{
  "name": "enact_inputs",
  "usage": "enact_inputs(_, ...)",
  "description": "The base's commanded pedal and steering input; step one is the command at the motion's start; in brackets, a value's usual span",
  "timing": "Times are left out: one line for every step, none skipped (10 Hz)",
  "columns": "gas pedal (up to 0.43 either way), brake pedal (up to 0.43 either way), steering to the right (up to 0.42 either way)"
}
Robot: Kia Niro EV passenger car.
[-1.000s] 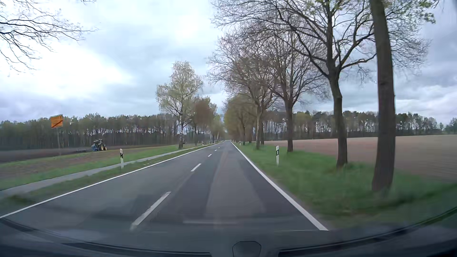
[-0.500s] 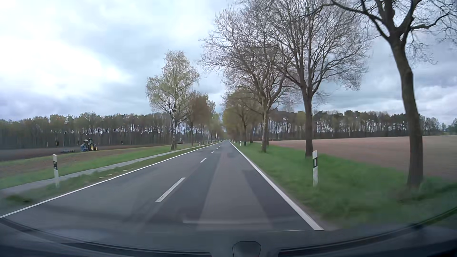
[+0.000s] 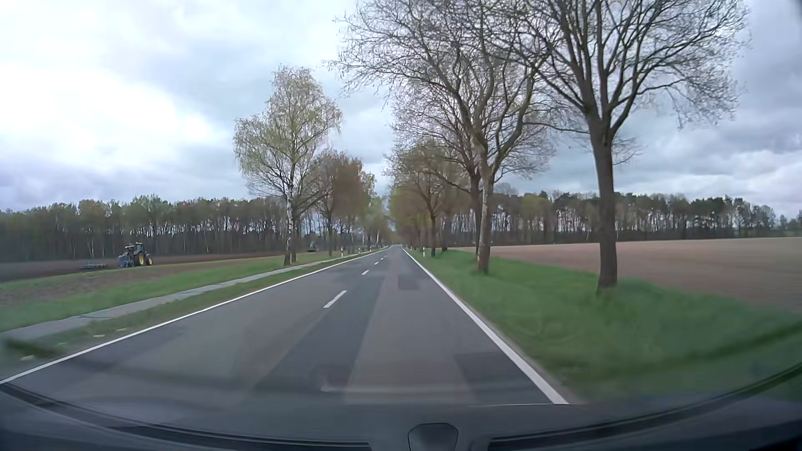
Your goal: Follow the waypoints while adhering to traffic rules and regulations
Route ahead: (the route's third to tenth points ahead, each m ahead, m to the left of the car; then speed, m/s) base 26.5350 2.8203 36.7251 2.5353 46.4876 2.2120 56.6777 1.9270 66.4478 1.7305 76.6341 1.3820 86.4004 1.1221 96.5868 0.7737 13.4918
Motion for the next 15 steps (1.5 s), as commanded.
enact_inputs(0.177, 0.000, 0.000)
enact_inputs(0.177, 0.000, -0.001)
enact_inputs(0.177, 0.000, -0.001)
enact_inputs(0.177, 0.000, -0.001)
enact_inputs(0.197, 0.000, -0.002)
enact_inputs(0.209, 0.000, -0.003)
enact_inputs(0.240, 0.000, -0.003)
enact_inputs(0.260, 0.000, -0.003)
enact_inputs(0.280, 0.000, -0.003)
enact_inputs(0.299, 0.000, -0.003)
enact_inputs(0.319, 0.000, -0.003)
enact_inputs(0.331, 0.000, -0.003)
enact_inputs(0.339, 0.000, -0.003)
enact_inputs(0.370, 0.000, -0.004)
enact_inputs(0.370, 0.000, -0.005)
